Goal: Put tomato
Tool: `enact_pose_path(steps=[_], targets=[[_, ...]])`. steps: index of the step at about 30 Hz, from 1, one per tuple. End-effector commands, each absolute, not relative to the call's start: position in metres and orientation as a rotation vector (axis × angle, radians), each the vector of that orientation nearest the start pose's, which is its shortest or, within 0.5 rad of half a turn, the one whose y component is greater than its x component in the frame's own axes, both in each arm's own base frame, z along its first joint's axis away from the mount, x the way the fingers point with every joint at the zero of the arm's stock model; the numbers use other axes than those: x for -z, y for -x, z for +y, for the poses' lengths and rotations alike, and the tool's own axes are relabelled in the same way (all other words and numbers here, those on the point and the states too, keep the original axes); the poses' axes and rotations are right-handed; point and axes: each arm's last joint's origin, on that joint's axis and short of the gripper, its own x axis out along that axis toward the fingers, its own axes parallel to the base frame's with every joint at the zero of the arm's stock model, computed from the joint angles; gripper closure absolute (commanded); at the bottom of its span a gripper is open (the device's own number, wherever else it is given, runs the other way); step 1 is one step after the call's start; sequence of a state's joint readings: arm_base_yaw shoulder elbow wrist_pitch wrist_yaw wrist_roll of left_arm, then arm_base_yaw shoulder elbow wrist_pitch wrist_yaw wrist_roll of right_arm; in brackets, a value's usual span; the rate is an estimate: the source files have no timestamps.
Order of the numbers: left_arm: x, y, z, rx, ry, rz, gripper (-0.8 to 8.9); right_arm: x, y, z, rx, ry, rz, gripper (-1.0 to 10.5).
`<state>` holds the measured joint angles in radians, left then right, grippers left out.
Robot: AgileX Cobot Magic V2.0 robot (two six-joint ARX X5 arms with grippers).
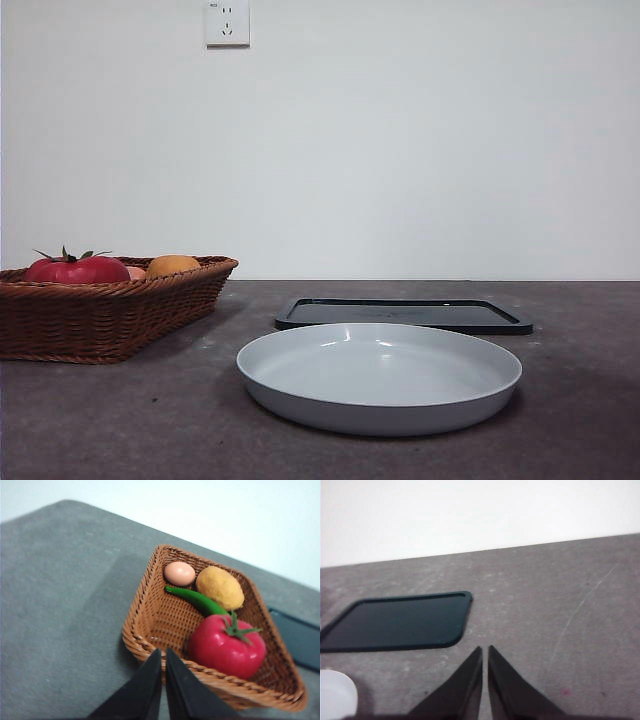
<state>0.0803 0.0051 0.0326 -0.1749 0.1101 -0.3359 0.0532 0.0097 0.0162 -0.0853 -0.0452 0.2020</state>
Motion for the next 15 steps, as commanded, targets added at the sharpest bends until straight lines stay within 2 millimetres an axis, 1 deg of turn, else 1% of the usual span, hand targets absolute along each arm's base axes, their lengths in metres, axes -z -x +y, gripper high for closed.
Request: enact_pose_path(steps=[1, 5, 10, 15], targets=[[-0.154, -0.095, 0.005, -0.005, 0.453, 0.168, 8.02, -0.162, -0.097, 0.007, -0.105, -0.286, 0.083, 9.4], [-0.166, -0.093, 0.003, 0.053, 0.461, 0.145, 8.02, -0.170, -0.095, 0.007, -0.109, -0.314, 0.062, 9.4], [-0.188, -0.088, 0.001, 0.114, 0.494, 0.097, 8.02, -0.194, -0.089, 0.007, -0.113, -0.314, 0.031, 9.4], [-0.213, -0.081, 0.000, 0.124, 0.487, 0.074, 8.02, -0.220, -0.081, 0.006, -0.114, -0.313, 0.045, 9.4]])
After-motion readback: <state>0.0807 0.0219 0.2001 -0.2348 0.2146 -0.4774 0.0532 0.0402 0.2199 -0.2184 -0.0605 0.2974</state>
